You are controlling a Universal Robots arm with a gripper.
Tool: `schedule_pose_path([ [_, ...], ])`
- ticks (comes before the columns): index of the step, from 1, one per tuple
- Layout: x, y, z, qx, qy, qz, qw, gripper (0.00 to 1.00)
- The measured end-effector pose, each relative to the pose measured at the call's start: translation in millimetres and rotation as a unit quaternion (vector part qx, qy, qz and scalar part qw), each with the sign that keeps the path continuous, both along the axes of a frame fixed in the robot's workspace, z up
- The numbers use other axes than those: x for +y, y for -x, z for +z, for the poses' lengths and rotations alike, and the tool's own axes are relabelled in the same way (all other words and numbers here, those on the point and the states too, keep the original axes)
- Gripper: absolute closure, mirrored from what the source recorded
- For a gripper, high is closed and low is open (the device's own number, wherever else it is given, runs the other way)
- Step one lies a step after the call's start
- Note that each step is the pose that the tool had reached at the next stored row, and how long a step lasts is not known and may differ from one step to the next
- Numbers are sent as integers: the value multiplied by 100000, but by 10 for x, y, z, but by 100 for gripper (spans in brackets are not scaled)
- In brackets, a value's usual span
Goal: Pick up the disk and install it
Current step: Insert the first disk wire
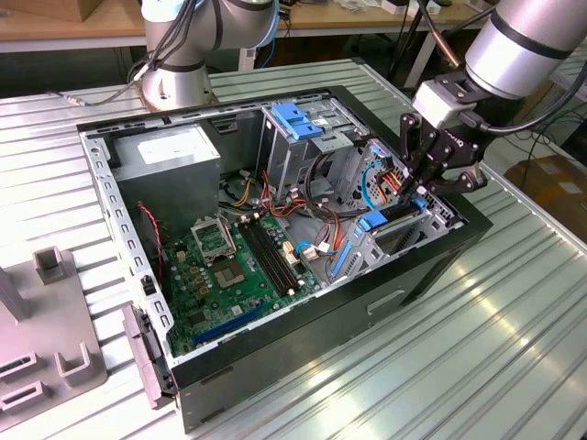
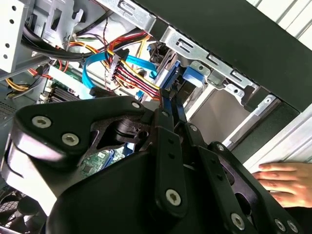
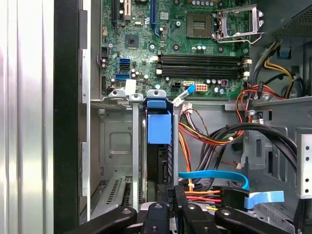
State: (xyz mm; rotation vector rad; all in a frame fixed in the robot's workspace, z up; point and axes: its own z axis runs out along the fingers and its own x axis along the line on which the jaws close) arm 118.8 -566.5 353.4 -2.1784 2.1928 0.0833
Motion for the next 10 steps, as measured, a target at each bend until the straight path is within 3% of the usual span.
schedule_pose_path([
  [10,-23,0,-32,0,-2,-1,100000,84],
])
